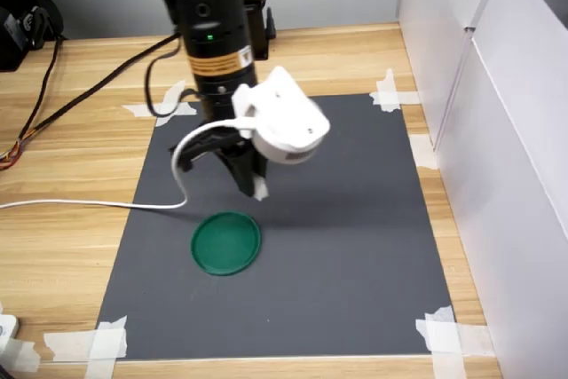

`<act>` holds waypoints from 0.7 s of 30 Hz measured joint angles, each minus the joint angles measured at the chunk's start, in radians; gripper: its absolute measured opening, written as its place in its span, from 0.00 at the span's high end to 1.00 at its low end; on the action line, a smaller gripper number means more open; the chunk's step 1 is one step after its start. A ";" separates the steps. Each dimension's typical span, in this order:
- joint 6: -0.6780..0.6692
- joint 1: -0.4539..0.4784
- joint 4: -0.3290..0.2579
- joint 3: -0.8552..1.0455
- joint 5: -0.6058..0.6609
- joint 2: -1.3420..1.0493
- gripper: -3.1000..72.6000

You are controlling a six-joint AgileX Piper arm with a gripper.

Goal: Grasp a white terminal and put it in the green lid.

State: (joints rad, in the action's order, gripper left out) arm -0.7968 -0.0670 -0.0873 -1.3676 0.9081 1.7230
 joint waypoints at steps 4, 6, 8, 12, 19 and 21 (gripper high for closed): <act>-0.034 0.065 -0.029 0.000 0.002 0.000 0.85; -0.044 0.082 -0.034 0.000 0.002 0.002 0.85; -0.046 0.092 -0.034 0.000 0.011 0.011 0.85; -0.039 0.092 -0.015 0.000 0.024 0.050 0.85; 0.027 0.092 0.048 0.000 -0.014 0.120 0.85; 0.027 0.092 0.053 0.000 -0.018 0.134 0.85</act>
State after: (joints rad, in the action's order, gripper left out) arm -0.7694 0.0250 -0.0343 -1.3676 0.8906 1.8572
